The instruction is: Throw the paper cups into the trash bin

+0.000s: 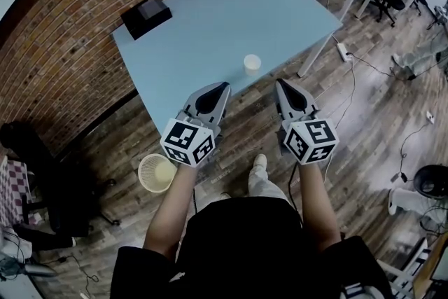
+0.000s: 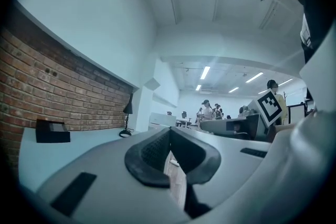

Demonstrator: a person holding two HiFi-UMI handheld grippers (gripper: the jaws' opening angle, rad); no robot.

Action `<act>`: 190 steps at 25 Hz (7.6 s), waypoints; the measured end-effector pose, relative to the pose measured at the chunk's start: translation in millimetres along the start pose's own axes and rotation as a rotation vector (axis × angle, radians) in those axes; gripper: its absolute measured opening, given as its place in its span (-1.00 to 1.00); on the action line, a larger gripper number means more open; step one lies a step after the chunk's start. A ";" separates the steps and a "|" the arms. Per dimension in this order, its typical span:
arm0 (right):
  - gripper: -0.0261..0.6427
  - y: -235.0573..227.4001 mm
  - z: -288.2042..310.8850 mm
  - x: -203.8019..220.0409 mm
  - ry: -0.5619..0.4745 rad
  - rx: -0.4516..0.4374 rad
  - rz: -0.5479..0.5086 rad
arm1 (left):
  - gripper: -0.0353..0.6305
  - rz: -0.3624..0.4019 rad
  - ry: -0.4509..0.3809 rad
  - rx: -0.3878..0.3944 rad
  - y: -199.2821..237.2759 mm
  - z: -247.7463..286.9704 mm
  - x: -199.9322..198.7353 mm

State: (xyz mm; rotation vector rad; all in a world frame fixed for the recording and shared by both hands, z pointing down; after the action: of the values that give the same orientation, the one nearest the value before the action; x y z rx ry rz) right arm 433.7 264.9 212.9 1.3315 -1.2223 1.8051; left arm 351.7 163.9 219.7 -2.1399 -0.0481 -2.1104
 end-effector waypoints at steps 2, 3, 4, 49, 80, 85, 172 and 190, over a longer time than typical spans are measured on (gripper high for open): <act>-0.91 -10.2 8.1 -4.9 -0.001 -0.003 0.000 | -0.87 0.002 0.007 0.002 3.0 13.3 2.7; -0.91 -15.3 12.2 -7.0 -0.001 -0.005 0.000 | -0.87 0.001 0.012 0.002 4.9 20.0 4.5; -0.91 -20.9 16.1 -8.7 0.001 -0.006 0.001 | -0.87 -0.001 0.016 0.002 6.5 27.1 6.4; -0.91 -238.0 137.2 58.6 0.239 0.034 0.167 | -0.86 0.109 0.583 0.117 35.1 250.3 225.1; -0.91 -267.0 146.5 82.8 0.302 -0.029 0.227 | -0.73 0.477 0.922 0.213 24.1 271.9 291.8; -0.91 -264.7 145.3 83.4 0.305 -0.046 0.222 | -0.78 0.472 0.926 0.206 20.4 269.8 290.4; -0.91 270.3 152.6 155.2 0.431 -0.663 -0.060 | -0.82 0.145 0.691 -0.577 134.2 -283.4 130.0; -0.91 386.9 117.4 211.4 0.509 -0.811 -0.115 | -0.82 0.053 0.703 -0.756 121.5 -424.6 140.8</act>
State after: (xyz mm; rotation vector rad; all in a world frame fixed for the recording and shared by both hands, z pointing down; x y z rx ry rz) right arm 82.8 -15.4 293.4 0.4384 -1.3241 1.2213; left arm -53.1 -17.0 355.1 -1.4438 0.9932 -3.0215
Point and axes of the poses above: the fingertips, and each gripper's own axes: z forward along the fingers, y to its left, x out of its underside, the point moved 1 cm from there along -z, backward along the fingers, and after that the axes turned 12 degrees about z, right-handed, at the moved point
